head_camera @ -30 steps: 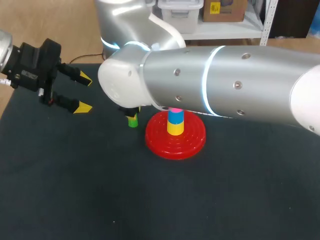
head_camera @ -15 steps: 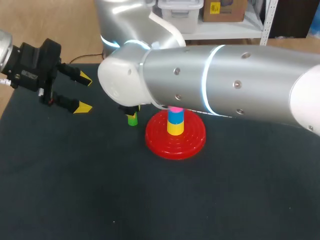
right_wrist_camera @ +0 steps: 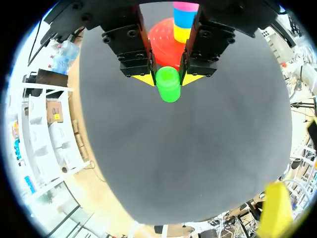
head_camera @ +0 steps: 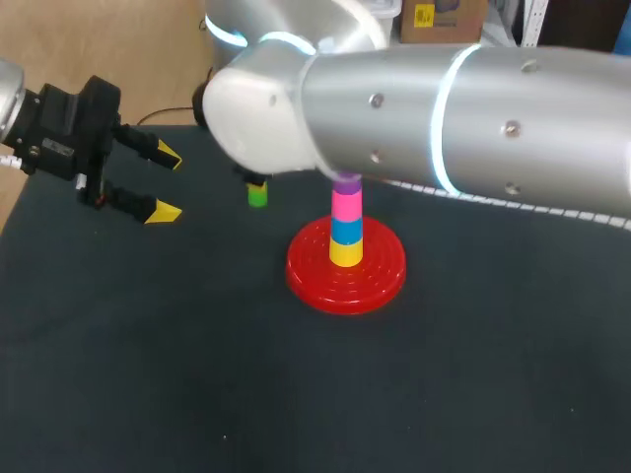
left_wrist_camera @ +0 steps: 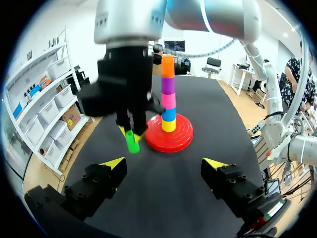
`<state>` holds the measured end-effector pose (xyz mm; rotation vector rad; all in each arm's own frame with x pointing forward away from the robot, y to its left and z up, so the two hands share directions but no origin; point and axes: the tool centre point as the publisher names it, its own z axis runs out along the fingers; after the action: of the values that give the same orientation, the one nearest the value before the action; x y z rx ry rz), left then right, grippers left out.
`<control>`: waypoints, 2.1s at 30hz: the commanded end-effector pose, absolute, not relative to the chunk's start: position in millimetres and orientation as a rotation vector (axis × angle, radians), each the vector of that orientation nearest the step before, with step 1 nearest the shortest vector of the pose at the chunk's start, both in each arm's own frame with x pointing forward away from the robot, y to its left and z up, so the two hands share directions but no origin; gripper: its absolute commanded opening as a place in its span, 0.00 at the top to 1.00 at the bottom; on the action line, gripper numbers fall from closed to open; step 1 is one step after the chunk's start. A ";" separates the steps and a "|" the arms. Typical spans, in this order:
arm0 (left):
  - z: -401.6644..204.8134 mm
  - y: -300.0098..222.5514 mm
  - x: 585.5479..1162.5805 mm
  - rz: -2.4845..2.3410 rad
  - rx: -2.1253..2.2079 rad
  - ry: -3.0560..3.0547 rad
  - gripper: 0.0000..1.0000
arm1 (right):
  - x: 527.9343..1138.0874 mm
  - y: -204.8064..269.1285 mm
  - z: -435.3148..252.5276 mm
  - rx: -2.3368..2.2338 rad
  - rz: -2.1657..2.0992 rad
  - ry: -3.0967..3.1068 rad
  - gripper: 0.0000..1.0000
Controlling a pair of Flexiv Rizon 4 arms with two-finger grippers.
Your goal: Pick up and stack the cylinders on the red base in this order: pink,purple,orange,green
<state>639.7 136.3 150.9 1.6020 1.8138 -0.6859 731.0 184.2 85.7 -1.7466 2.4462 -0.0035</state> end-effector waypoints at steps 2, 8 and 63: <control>150.1 136.5 638.9 -0.683 1.600 1.812 0.00 | 718.2 164.8 118.6 -1.699 0.022 2.376 1.00; 150.1 136.5 638.9 -0.683 1.600 1.812 0.00 | 724.2 154.8 166.2 -1.644 0.019 2.301 1.00; 150.1 136.5 638.9 -0.683 1.600 1.812 0.00 | 660.5 48.7 290.5 -1.974 -0.011 2.296 1.00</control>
<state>639.7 136.3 150.9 1.6021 1.8138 -0.6859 656.2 45.8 291.8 -1.9689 2.2894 -0.0173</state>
